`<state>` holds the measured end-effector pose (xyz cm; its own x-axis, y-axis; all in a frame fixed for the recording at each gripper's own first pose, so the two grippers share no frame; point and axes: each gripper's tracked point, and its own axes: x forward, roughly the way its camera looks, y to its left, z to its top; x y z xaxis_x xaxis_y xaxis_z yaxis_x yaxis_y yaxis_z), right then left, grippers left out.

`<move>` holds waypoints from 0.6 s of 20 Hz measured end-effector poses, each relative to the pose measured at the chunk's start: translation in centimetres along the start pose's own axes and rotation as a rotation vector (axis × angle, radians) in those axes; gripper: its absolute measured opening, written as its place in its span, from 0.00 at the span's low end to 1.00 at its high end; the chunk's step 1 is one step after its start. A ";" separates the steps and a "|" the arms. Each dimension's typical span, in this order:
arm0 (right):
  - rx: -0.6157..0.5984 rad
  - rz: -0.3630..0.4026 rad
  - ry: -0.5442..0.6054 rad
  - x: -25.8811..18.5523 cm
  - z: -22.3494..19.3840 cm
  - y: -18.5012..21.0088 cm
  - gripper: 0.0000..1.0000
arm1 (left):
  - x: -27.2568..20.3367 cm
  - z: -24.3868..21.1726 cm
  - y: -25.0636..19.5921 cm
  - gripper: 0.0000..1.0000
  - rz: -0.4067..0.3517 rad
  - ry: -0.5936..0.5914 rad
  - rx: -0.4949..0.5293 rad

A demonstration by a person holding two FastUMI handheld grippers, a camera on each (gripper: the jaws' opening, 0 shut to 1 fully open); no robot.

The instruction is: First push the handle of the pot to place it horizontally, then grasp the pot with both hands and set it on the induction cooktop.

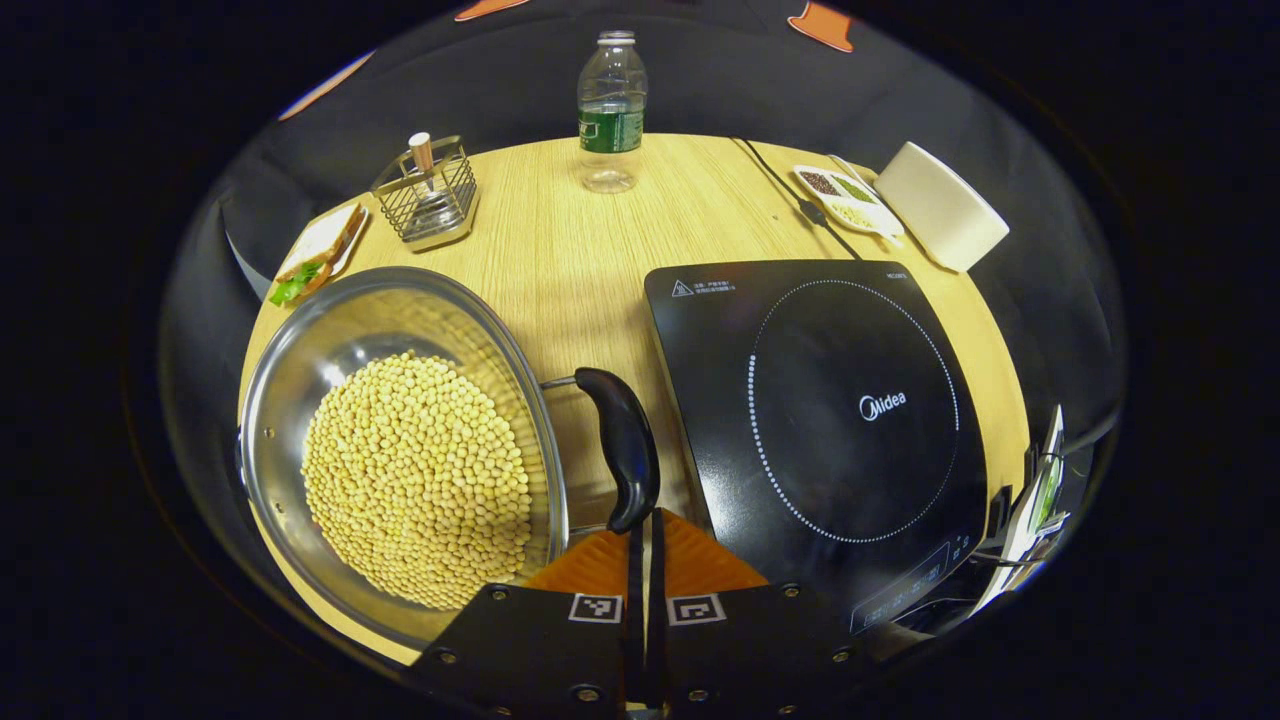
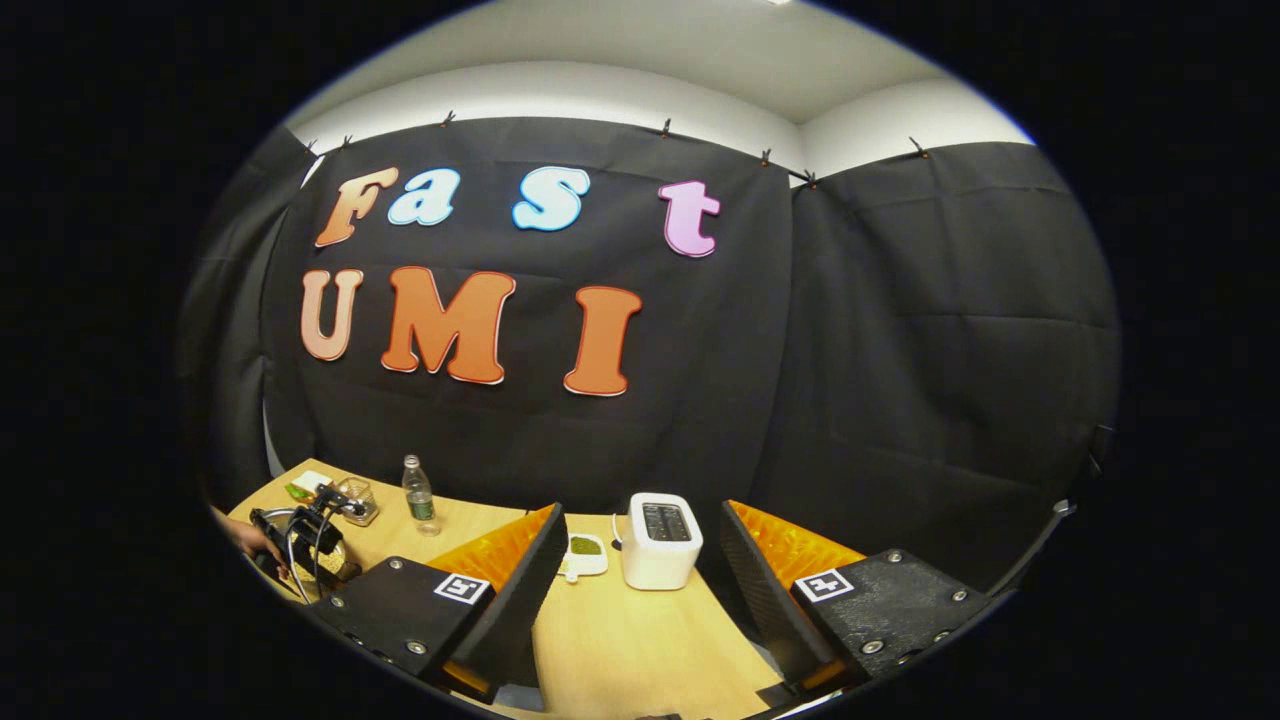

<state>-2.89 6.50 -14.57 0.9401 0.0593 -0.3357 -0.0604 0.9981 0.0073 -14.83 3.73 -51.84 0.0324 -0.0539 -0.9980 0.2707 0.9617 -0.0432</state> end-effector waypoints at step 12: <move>-0.014 0.247 0.157 2.2 -4.7 13.3 0.95 | -6.2 1.3 3.5 0.02 -0.028 -0.169 -0.123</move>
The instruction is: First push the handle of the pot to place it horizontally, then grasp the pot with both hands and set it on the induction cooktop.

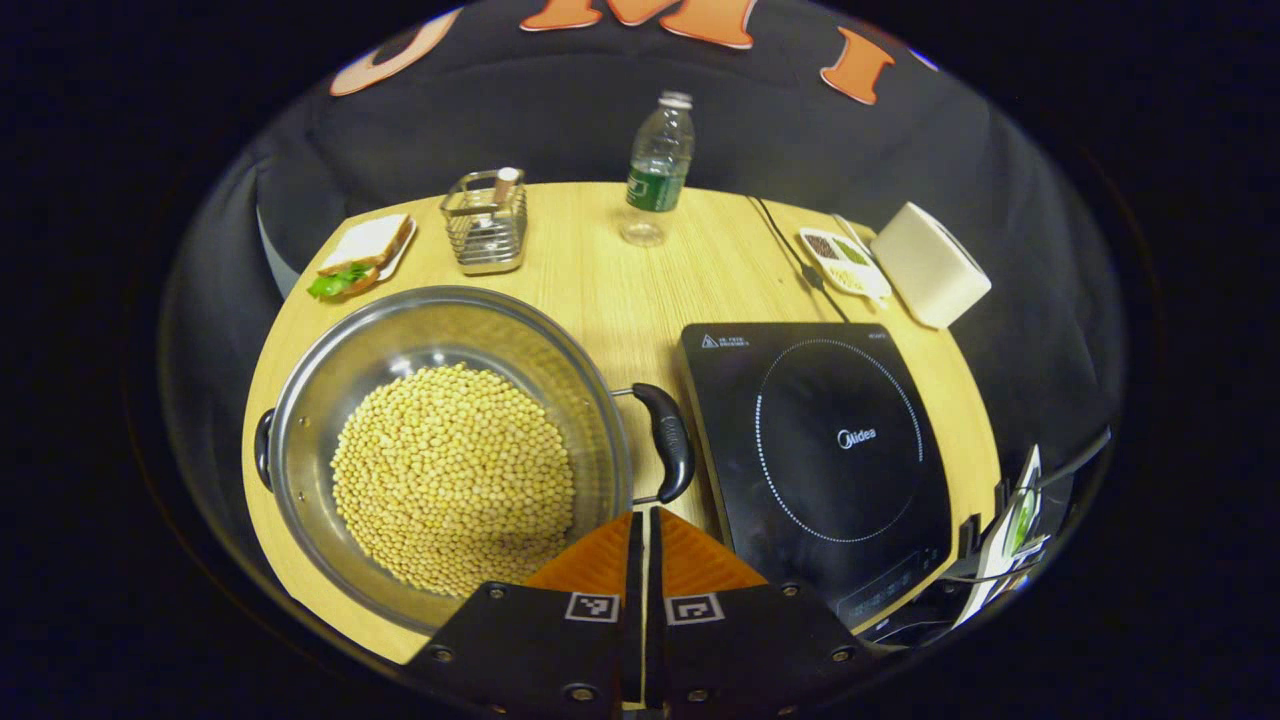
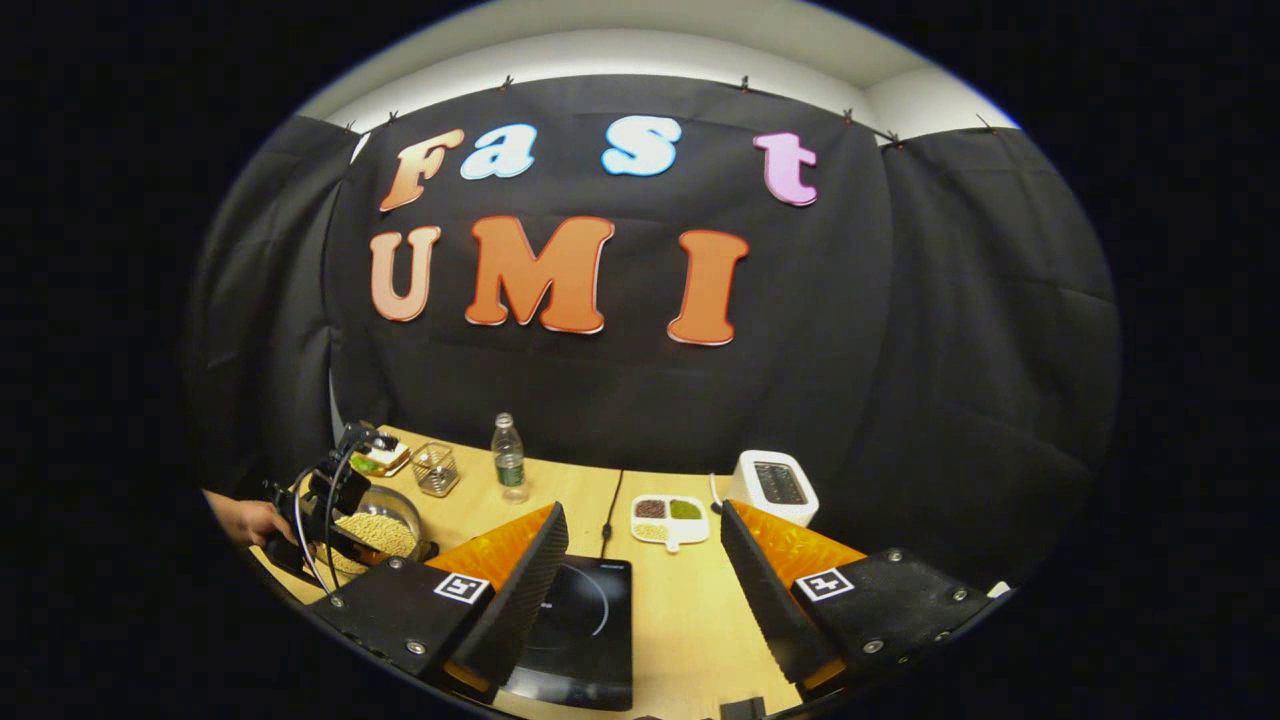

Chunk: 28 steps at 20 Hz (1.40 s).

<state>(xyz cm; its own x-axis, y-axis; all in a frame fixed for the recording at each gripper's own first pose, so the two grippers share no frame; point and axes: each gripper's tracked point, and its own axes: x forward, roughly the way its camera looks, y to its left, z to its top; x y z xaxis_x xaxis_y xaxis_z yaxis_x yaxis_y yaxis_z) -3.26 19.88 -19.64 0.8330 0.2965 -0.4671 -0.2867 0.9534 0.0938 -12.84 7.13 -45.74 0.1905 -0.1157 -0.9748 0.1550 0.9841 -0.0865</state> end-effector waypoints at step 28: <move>-0.012 0.325 0.659 11.8 -19.6 29.9 0.96 | -3.7 0.5 29.0 0.87 0.290 -0.061 -0.008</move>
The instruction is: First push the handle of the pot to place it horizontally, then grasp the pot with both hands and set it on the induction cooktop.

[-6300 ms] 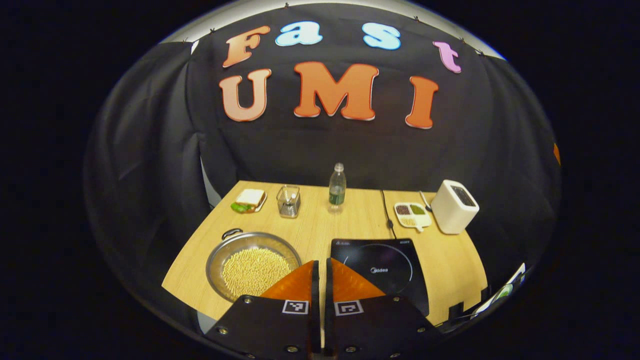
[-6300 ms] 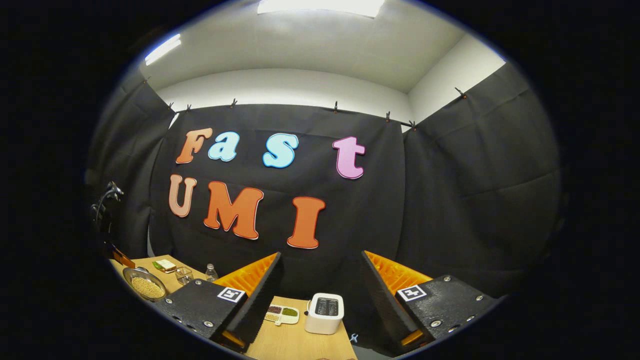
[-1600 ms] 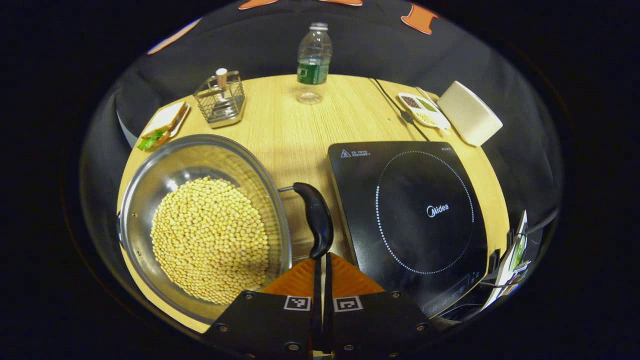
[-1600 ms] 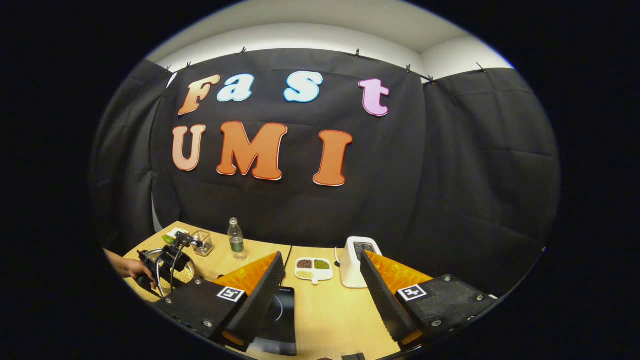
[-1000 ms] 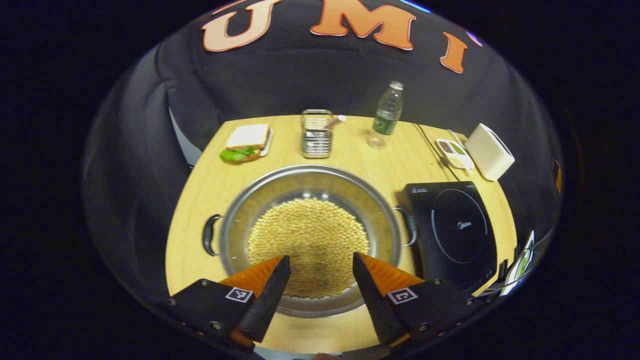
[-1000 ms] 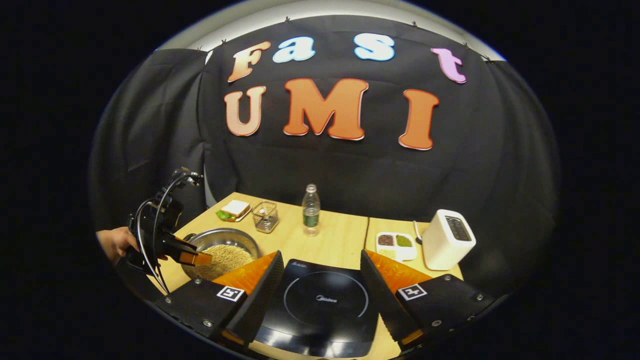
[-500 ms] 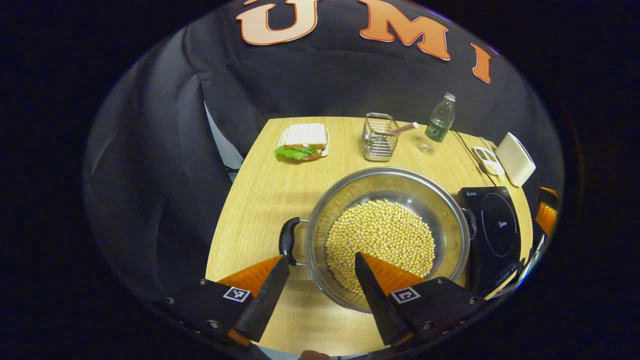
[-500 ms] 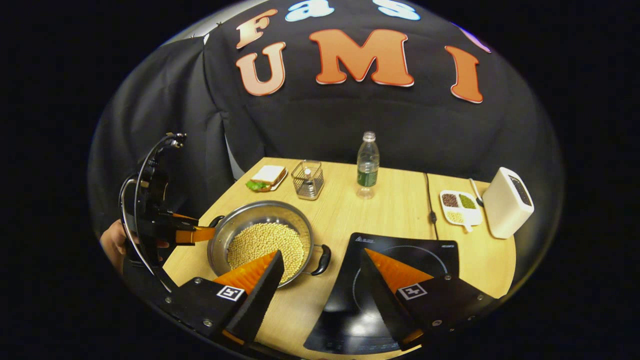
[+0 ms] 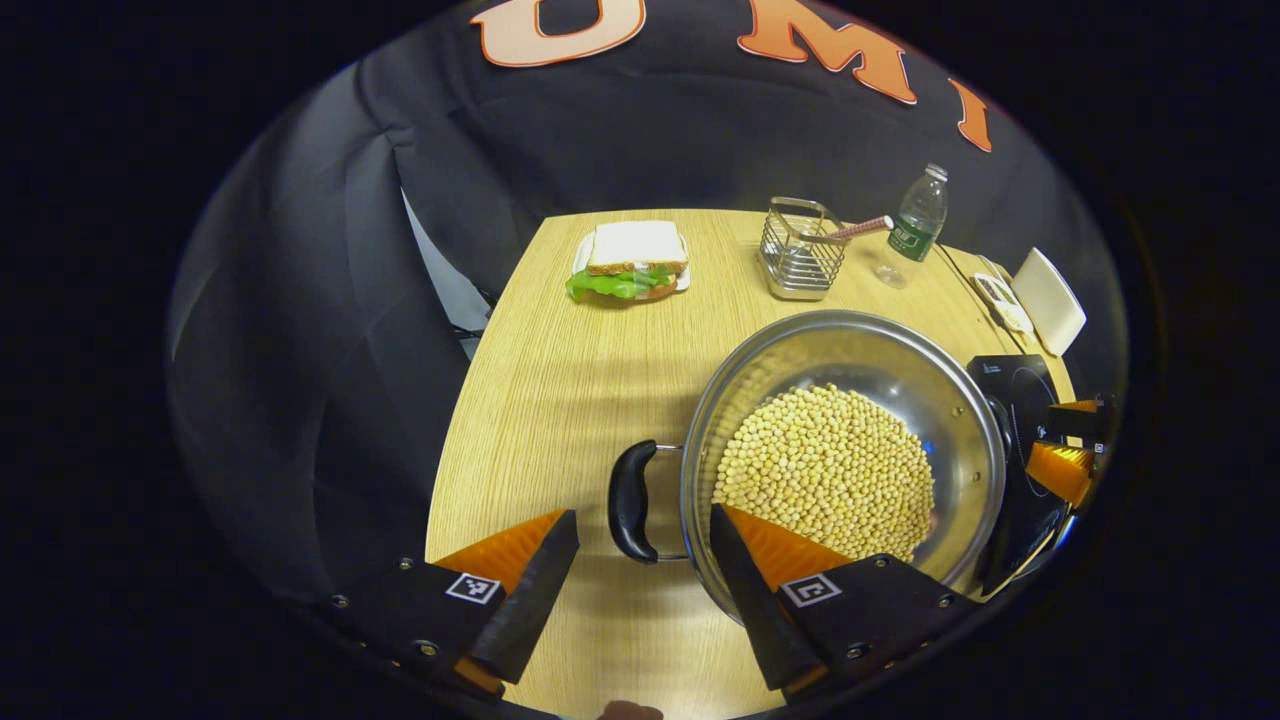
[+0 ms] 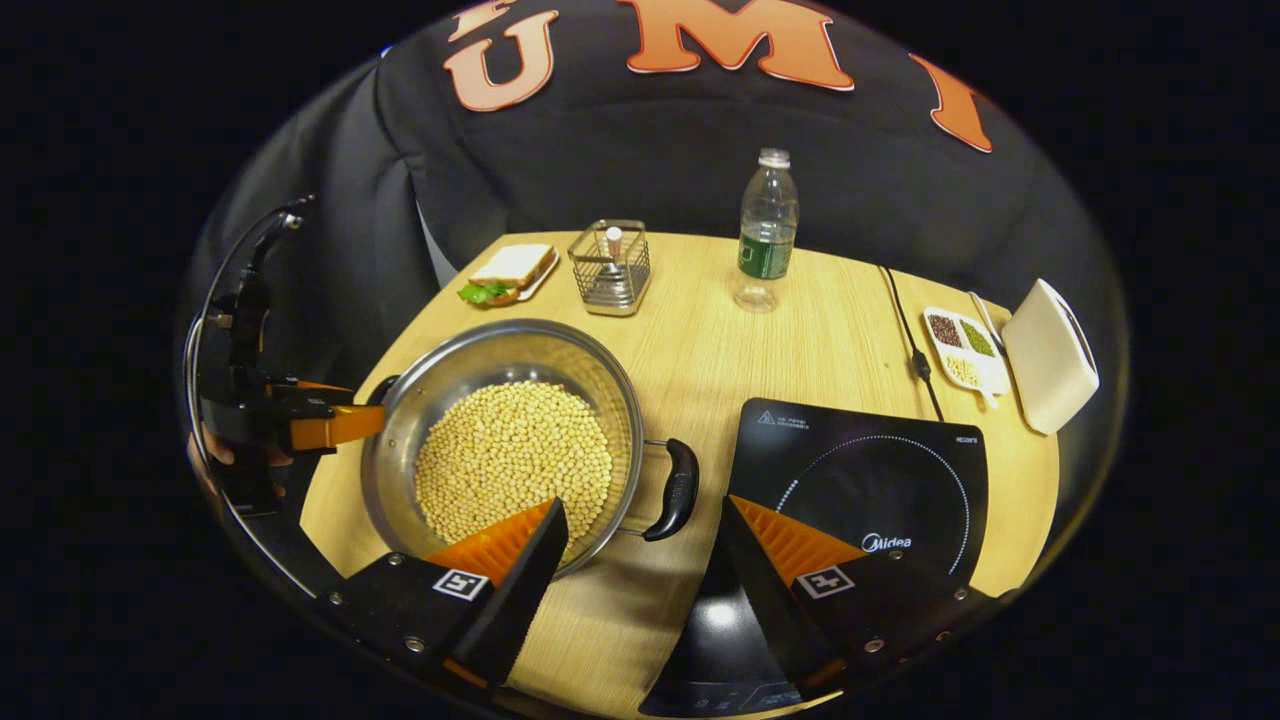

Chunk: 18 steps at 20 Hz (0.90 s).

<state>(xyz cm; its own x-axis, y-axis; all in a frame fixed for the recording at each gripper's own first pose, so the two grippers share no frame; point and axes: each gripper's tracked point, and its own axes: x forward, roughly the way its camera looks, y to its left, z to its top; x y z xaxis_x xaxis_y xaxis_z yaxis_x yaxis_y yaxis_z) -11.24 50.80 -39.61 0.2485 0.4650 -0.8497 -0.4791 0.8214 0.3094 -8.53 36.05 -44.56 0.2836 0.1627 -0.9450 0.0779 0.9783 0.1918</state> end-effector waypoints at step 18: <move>0.102 -0.058 0.127 7.1 -1.8 -0.2 0.70 | 4.4 -0.7 -0.2 0.89 -0.025 0.001 -0.047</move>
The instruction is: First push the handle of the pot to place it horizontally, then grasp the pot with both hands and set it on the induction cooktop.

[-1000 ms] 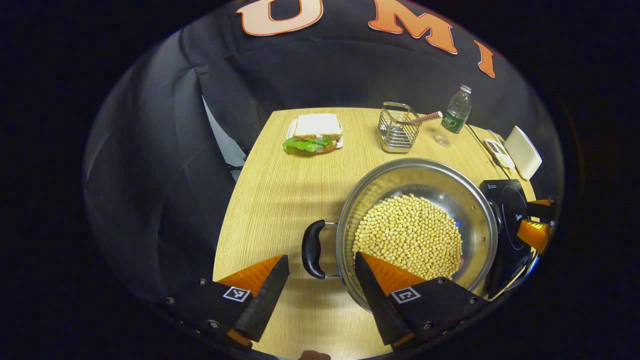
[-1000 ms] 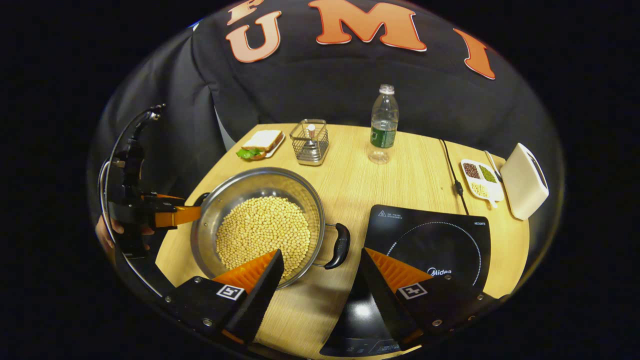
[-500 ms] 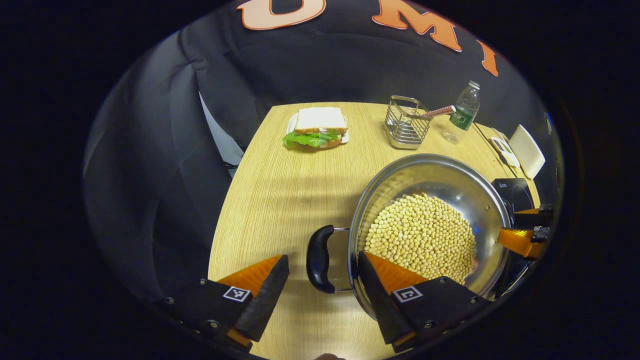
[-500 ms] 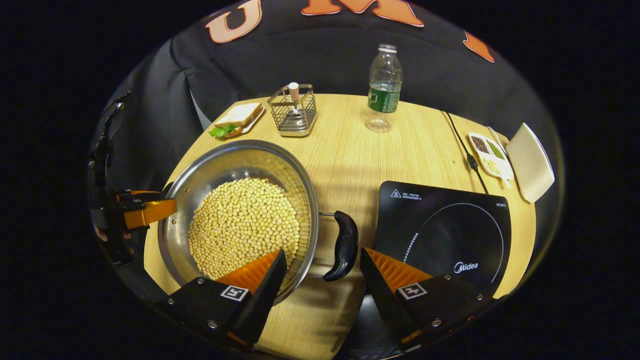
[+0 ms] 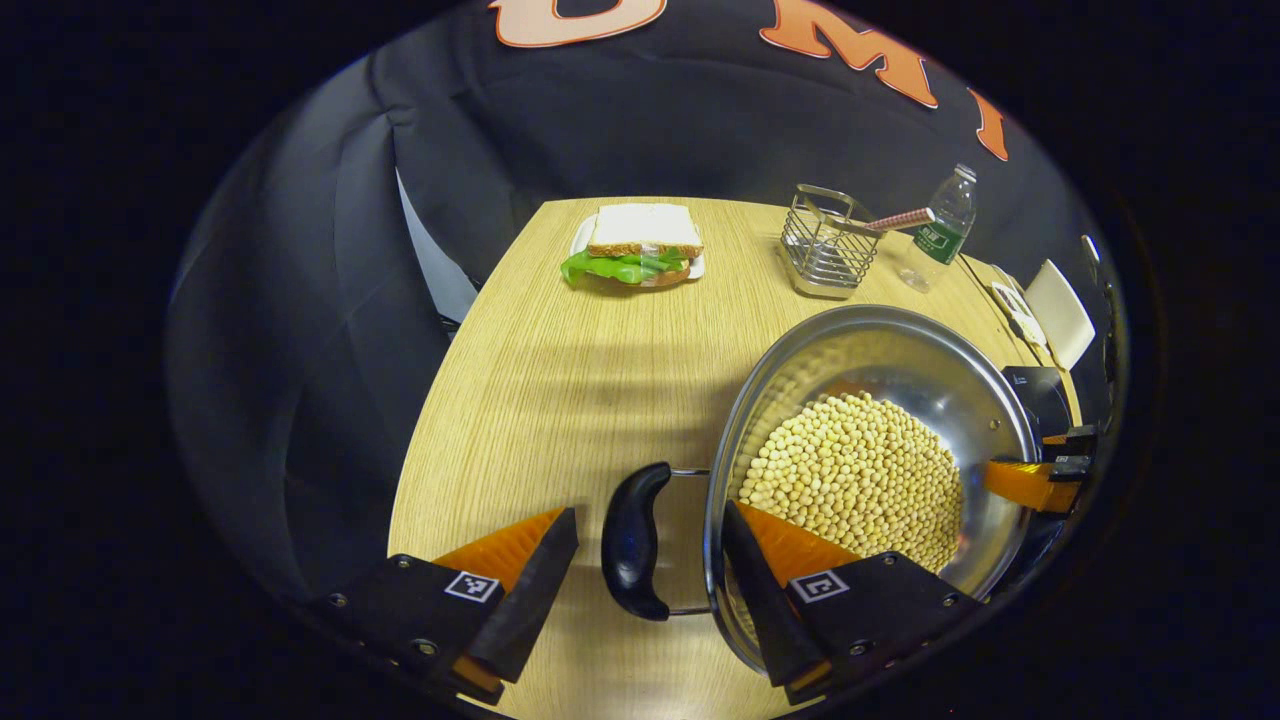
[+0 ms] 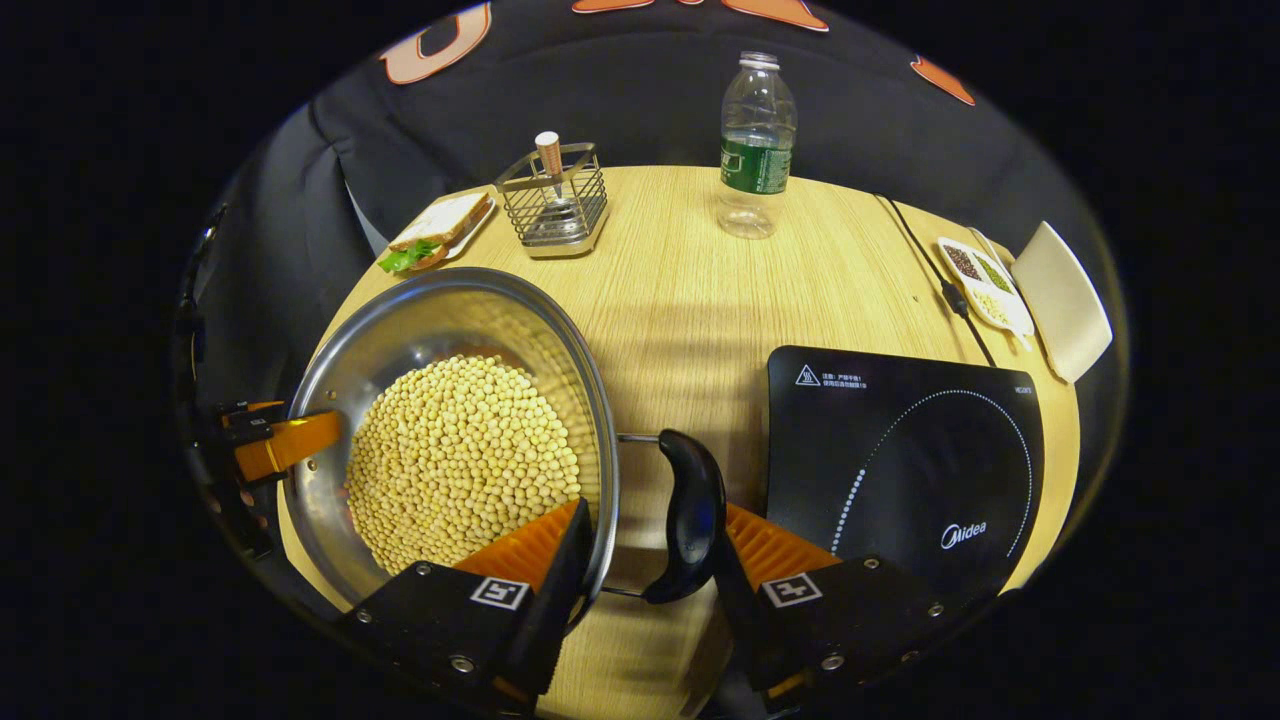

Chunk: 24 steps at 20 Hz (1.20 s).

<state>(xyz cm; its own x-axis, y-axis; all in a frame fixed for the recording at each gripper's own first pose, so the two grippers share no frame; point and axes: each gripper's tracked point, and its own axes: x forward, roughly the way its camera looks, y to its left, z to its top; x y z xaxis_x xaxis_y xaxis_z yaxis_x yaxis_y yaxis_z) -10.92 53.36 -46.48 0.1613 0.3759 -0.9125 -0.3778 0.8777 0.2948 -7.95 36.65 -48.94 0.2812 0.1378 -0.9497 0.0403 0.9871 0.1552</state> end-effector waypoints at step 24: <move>0.147 0.085 -0.055 -2.3 3.3 -3.6 0.49 | -0.8 1.3 -1.1 0.61 0.077 -0.130 -0.019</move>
<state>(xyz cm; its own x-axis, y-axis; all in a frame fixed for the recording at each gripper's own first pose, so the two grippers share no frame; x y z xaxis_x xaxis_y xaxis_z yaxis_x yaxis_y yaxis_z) -6.96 50.26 -44.50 0.1853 0.4631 -0.8667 -0.2555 0.8744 0.4126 -6.92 35.36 -48.03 0.4049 0.2022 -0.8917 -0.0035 0.9756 0.2196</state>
